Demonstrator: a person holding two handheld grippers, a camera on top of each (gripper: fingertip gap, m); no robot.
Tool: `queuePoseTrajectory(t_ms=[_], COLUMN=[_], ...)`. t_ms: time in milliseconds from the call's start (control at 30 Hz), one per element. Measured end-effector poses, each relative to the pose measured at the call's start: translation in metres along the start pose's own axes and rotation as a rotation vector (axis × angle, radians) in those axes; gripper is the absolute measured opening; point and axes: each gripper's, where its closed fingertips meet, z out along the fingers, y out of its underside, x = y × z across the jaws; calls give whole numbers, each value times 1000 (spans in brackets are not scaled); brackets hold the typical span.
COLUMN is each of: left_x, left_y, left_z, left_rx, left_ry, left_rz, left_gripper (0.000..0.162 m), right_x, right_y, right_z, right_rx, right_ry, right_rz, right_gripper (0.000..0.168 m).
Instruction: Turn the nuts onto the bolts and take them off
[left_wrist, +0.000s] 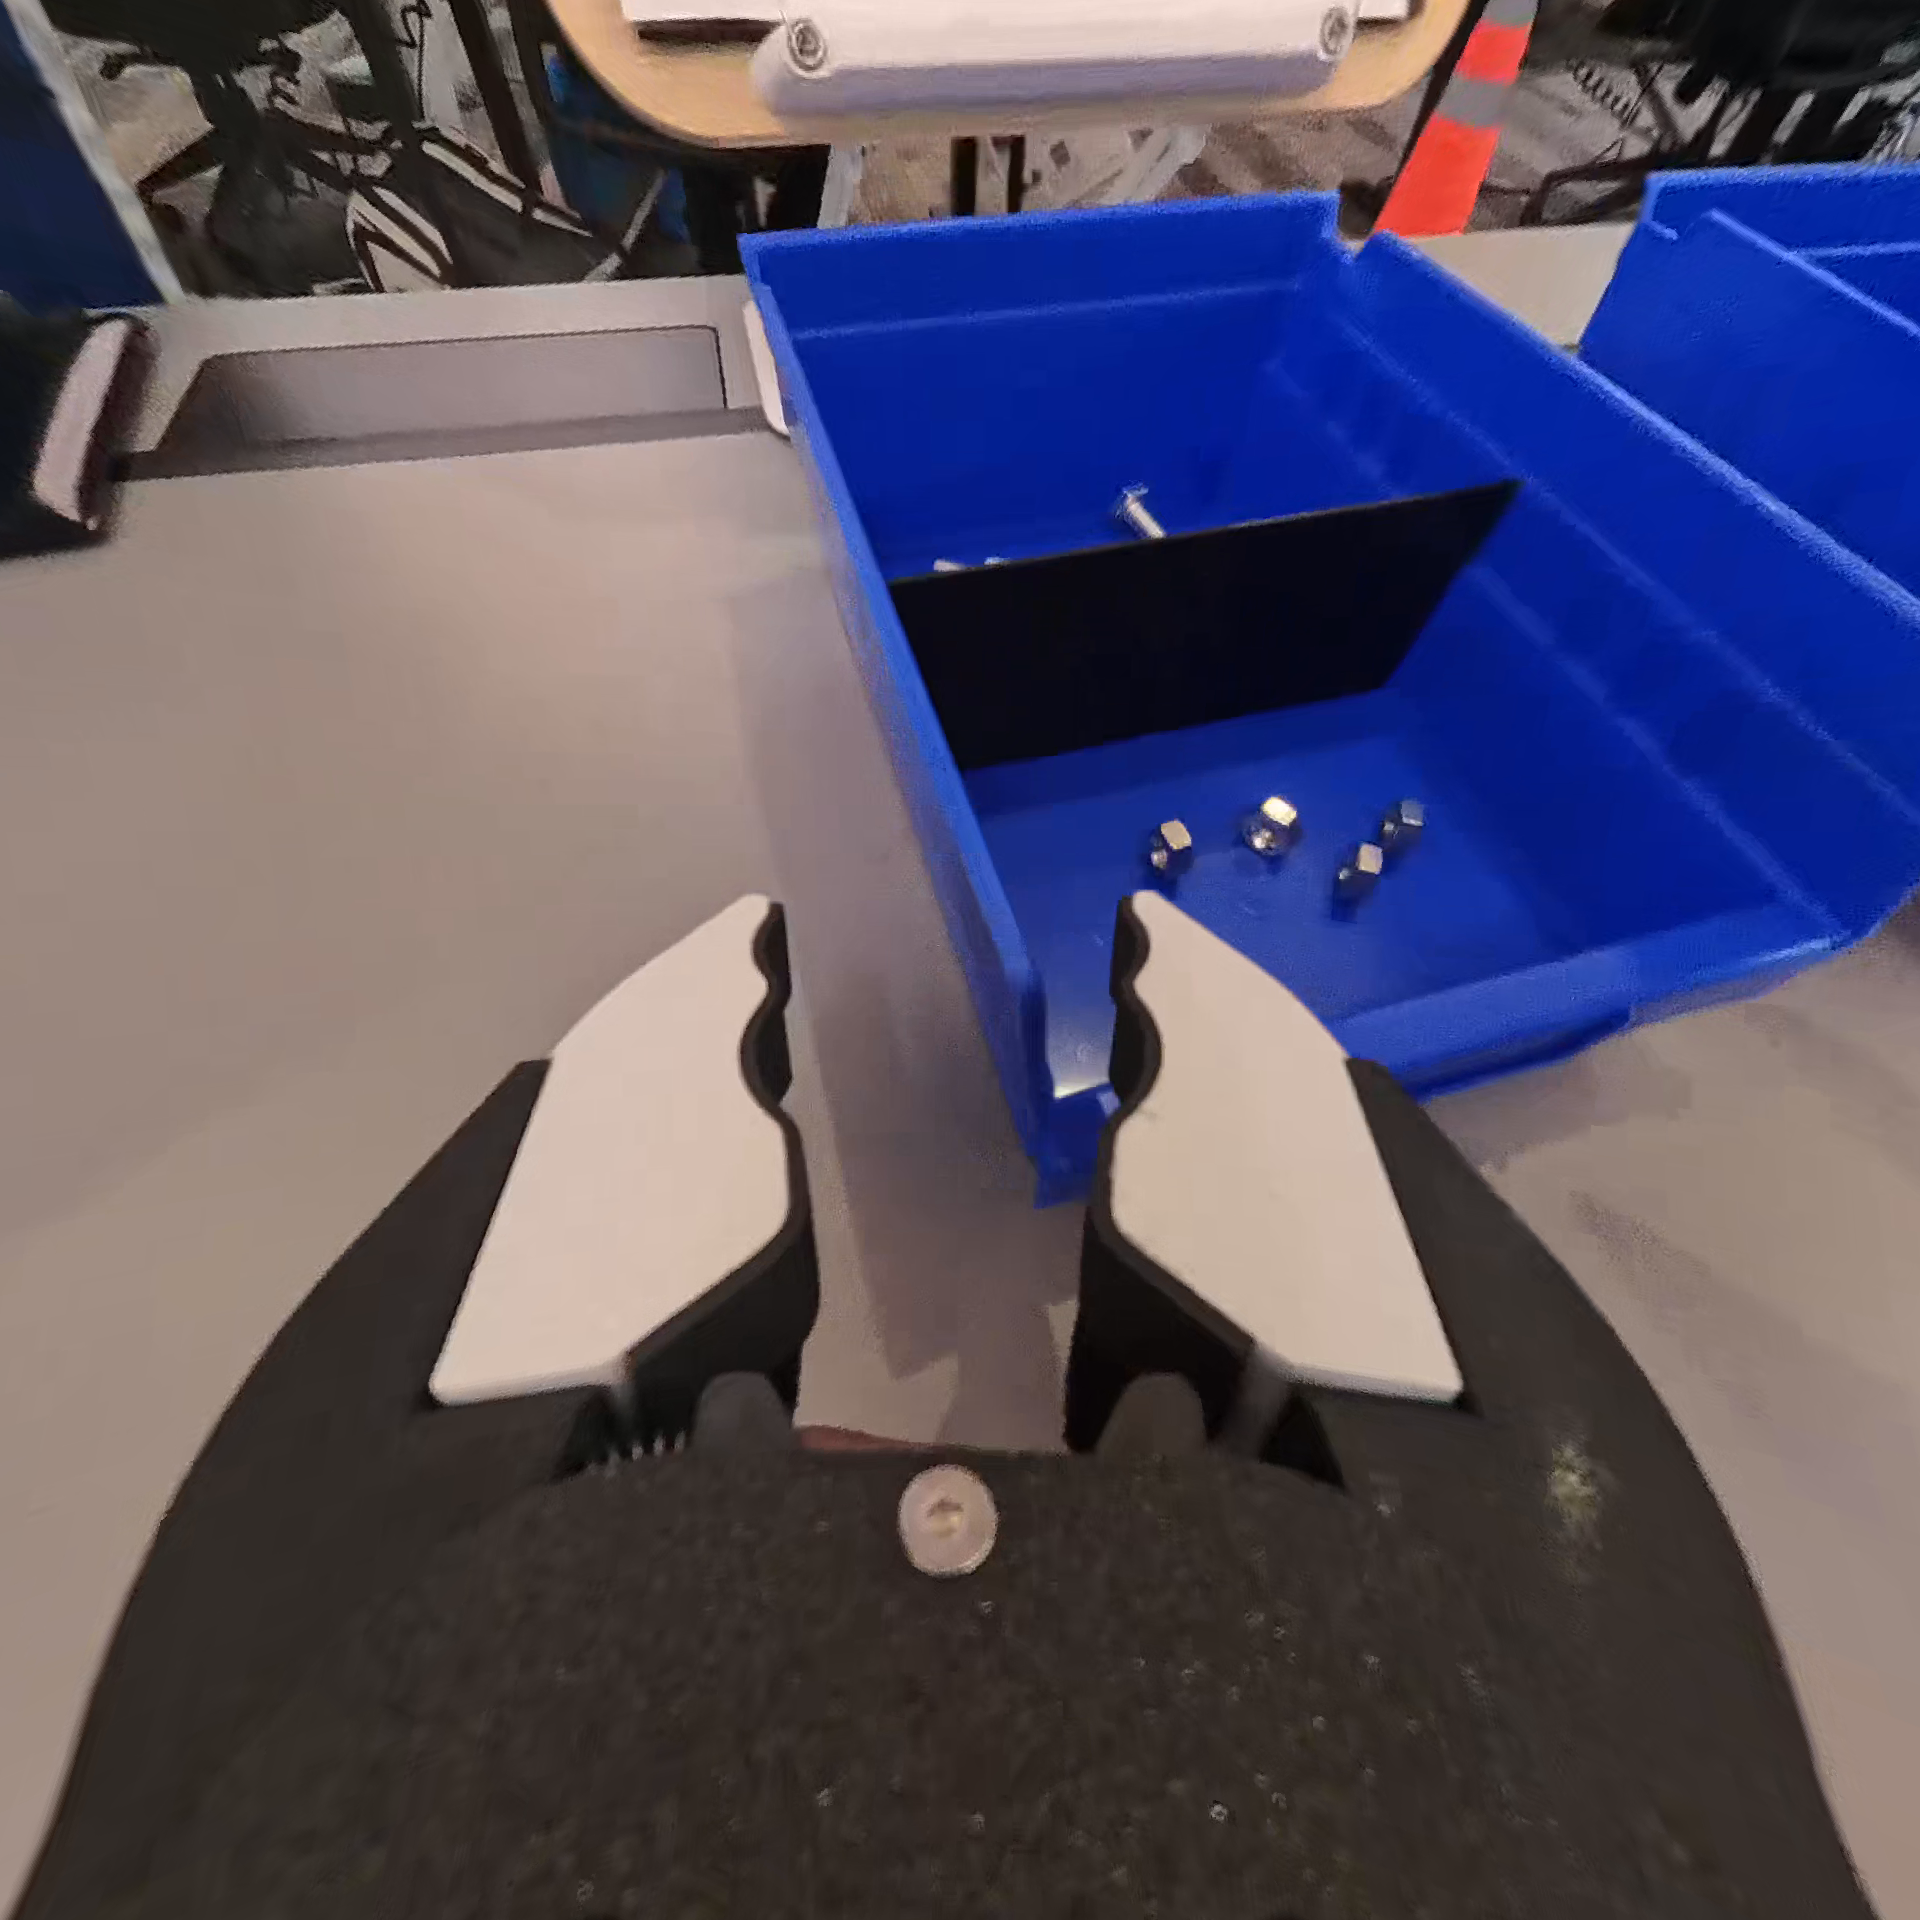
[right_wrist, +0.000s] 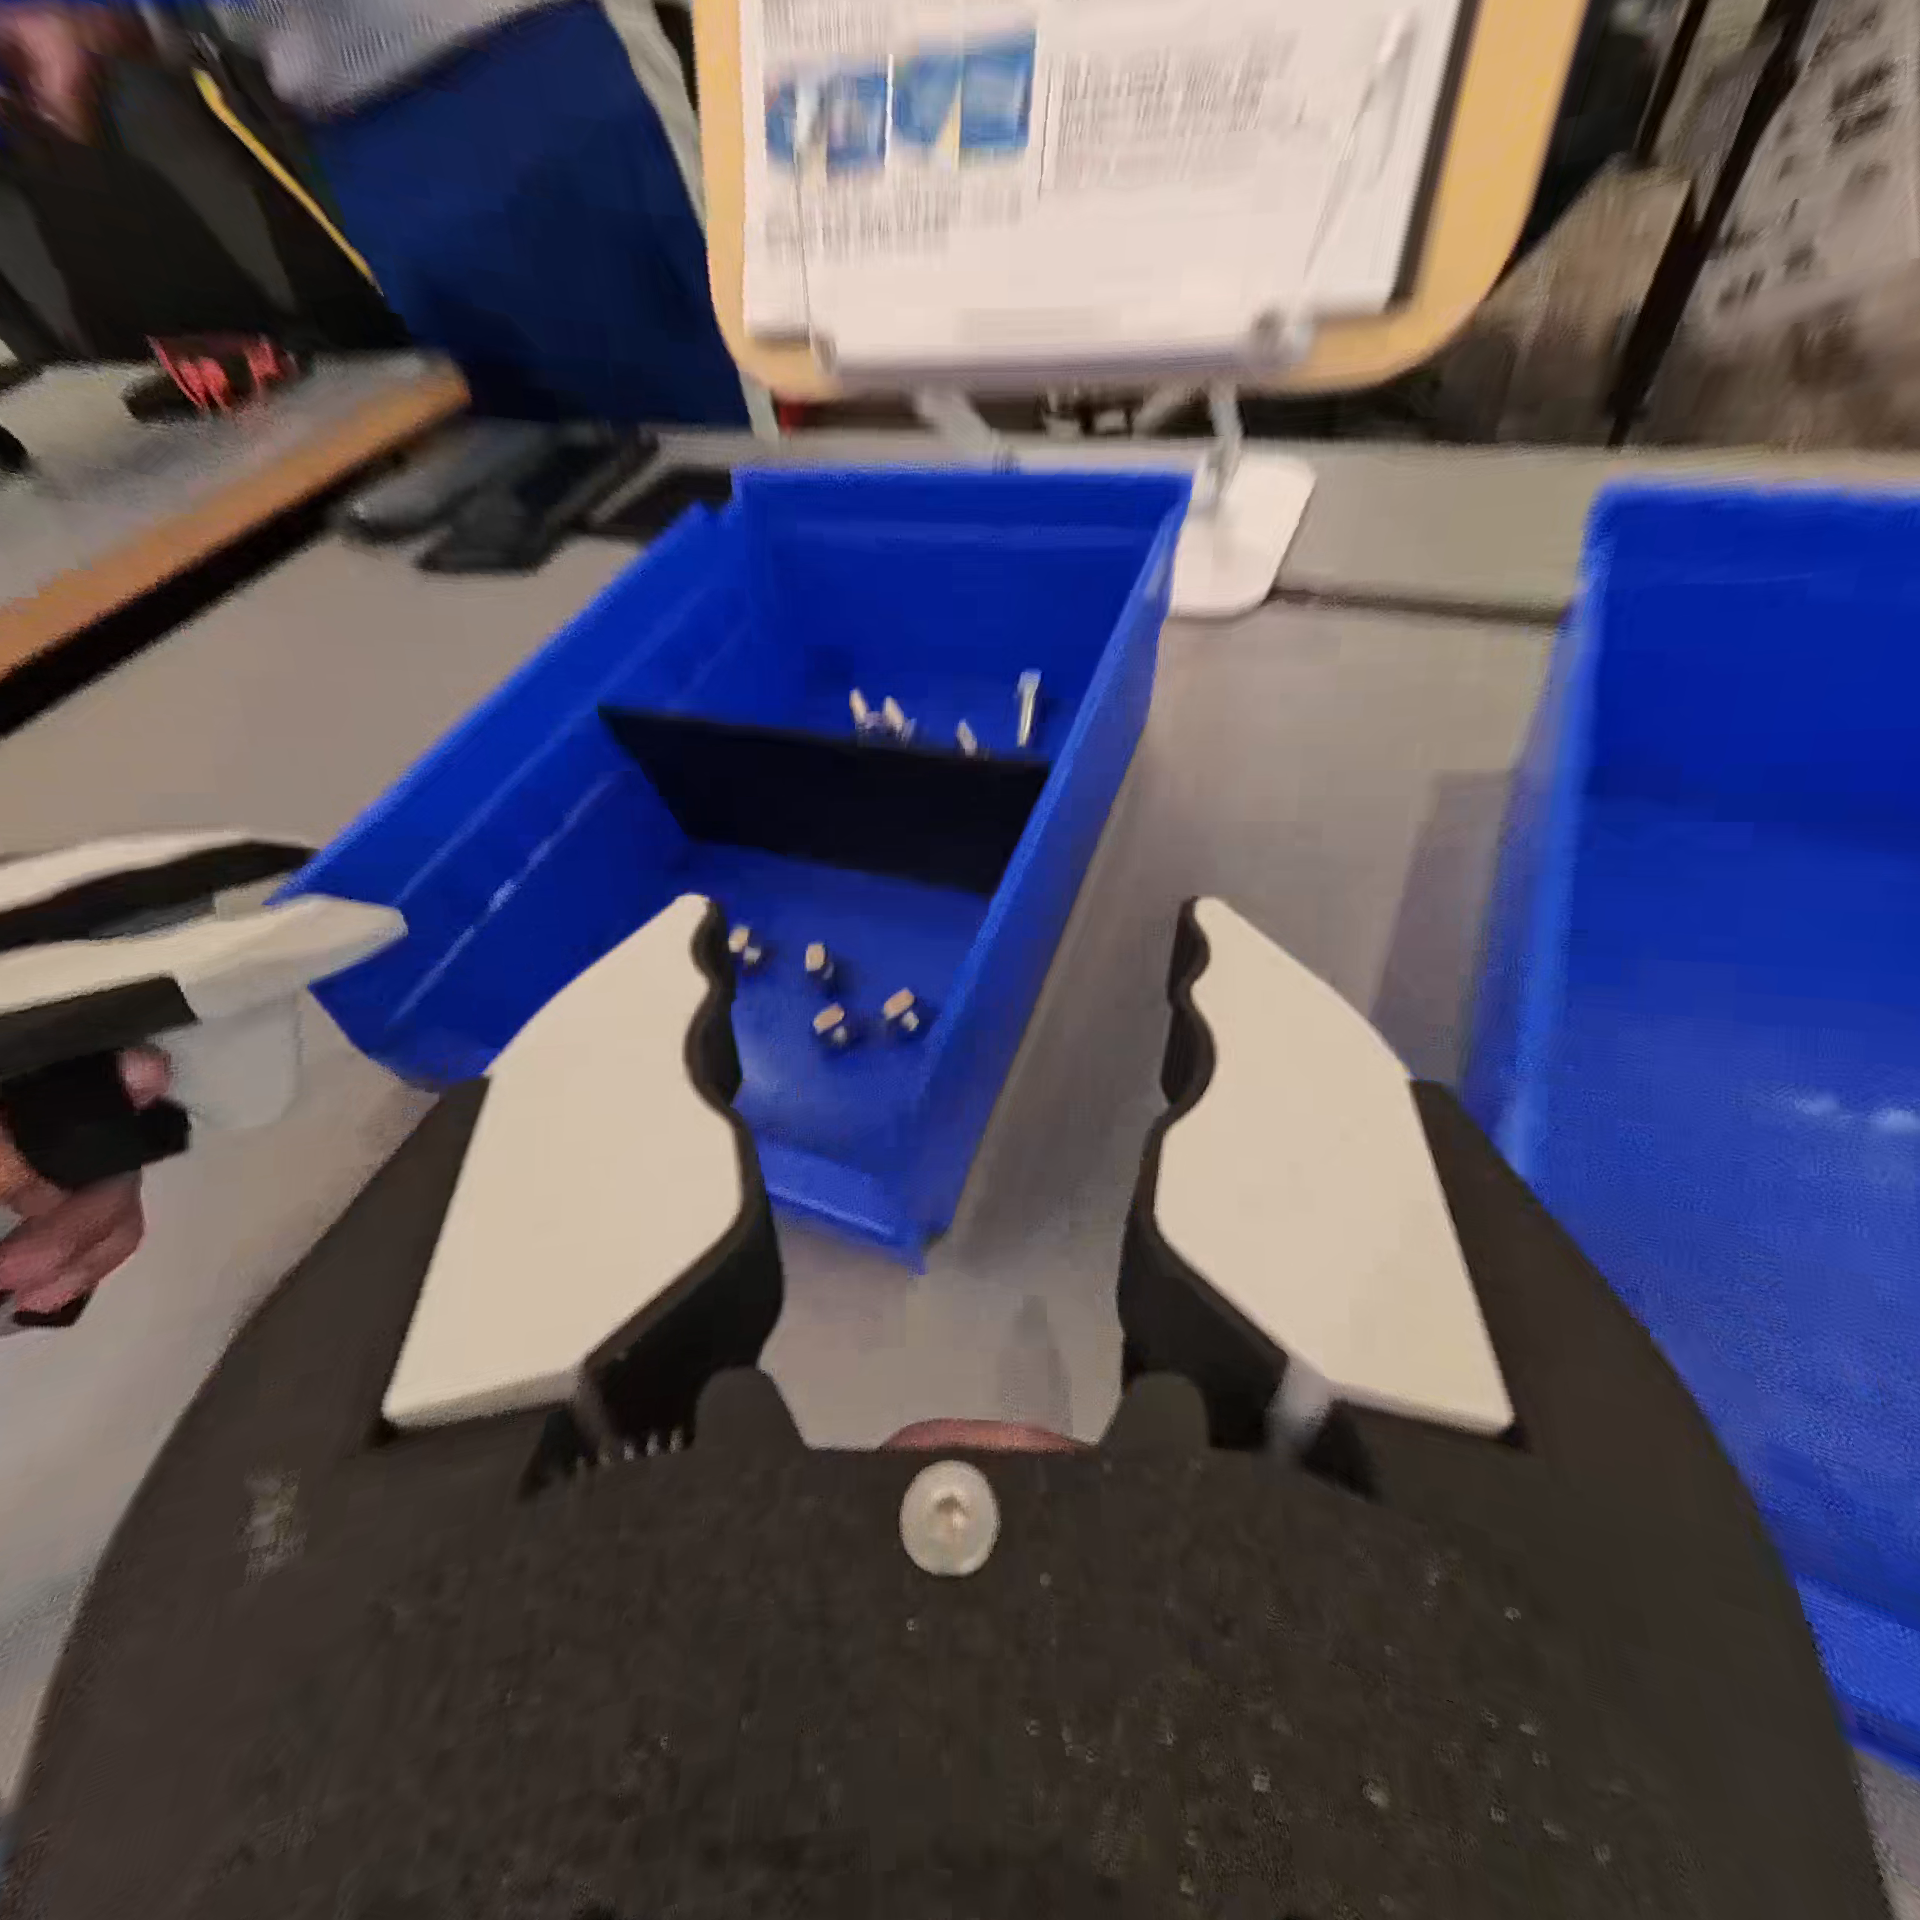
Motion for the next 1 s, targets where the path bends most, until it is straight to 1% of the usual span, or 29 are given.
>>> queuePoseTrajectory(t_ms=[100, 133, 167, 200, 233, 267, 333, 400, 500, 600, 800, 867, 1000], left_x=[-3, -4, -2, 4, 5, 1, -3, -4, -16, -38, -122, -157, -217], left_y=[5, 7, 9, 11, 11, 10, 8, 8, 5, -3, -22, -21, -8], left_z=[11, 14, 18, 20, 20, 21, 21, 19, 12, 0, -35, -44, -56], left_rx=[-30, -33, -39, -49, -54, -56, -52, -41, -38, -22, 69, 84, 95], left_ry=[16, 16, 36, 77, 78, 22, -54, -55, -44, -71, -159, -184, -203], left_rz=[-12, -14, -20, -23, -24, 1, 61, 34, -1, -24, -3, -9, -55], left_gripper=[55, 50, 47, 31, 24, 18, 4, 4, 3, 2, 2, 2, 2], right_x=[-4, 1, 3, 3, -2, -7, -8, -9, -25, -49, -129, -161, -214], right_y=[39, 49, 58, 64, 68, 69, 70, 69, 64, 55, 29, 24, 25], right_z=[27, 32, 35, 37, 39, 40, 38, 36, 36, 41, 77, 93, 126], right_rx=[-87, -118, -148, -167, -170, -156, -142, -140, -110, -89, 9, 24, 11], right_ry=[104, 153, 185, 196, 181, 164, 246, 312, 276, 276, 219, 204, 185], right_rz=[-50, -73, -79, -73, -61, -36, -64, -109, -30, -31, -59, -87, -123], right_gripper=[77, 75, 68, 52, 17, 11, 7, 5, 6, 6, 6, 7, 7])
